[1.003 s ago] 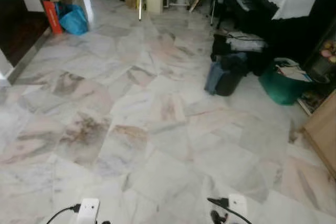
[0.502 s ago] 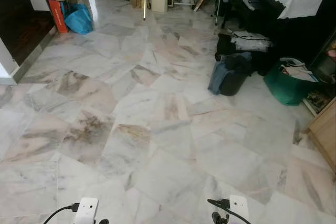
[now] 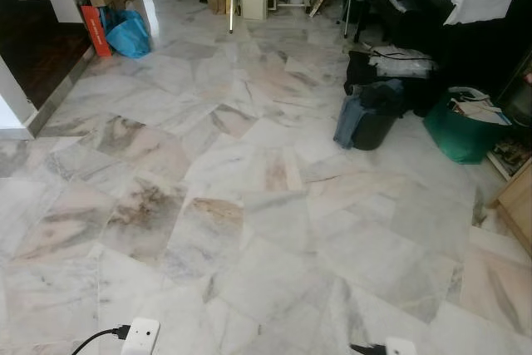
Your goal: Move the pillow to the sofa from floor
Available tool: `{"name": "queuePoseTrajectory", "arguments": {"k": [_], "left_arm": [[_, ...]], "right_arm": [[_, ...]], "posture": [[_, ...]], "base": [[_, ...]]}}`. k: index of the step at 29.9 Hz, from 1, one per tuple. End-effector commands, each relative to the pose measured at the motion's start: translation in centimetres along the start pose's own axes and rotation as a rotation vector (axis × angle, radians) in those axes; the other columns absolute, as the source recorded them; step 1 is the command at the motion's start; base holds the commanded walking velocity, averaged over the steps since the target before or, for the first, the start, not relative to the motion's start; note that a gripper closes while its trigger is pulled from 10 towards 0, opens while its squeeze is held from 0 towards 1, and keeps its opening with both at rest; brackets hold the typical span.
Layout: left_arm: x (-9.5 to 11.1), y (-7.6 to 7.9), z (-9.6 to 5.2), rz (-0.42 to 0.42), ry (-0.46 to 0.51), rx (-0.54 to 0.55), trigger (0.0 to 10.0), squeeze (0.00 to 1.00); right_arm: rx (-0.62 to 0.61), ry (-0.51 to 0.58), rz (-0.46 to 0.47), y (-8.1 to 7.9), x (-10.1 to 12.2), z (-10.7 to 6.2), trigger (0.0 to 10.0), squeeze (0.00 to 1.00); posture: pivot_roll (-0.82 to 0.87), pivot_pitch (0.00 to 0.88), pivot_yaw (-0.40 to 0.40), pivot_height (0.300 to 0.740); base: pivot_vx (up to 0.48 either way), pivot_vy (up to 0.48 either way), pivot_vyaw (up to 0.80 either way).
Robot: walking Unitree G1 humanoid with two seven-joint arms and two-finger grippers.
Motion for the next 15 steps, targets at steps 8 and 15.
{"name": "queuePoseTrajectory", "arguments": {"k": [8,15], "left_arm": [[-1.2,1.5,-0.1,0.025,-0.014,-0.011,10.0,0.0],[4.5,1.3,0.8,-0.045,0.126,0.023,10.0,0.0]], "right_arm": [[-0.046,0.051,0.078,2.6,0.2,-0.6,10.0,0.0],[-0.002,0.061,0.06,-0.4,1.6,0.3,10.0,0.0]], "posture": [[0.0,0.0,0.02,0.74],[0.05,0.0,-0.027,0.74]], "base": [[0.0,0.0,0.0],[0.0,0.0,0.0]]}}
Point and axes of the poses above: a point about 5 cm out from each wrist's last joint towards the gripper, its own z axis pointing out of the wrist towards the gripper, its own x axis along the axis of the wrist's last joint, y = z × x, the point moved 3 cm from there along z, pointing out of the wrist towards the gripper, and after that the axes turned 1 degree about -z, right-handed, at the moved point
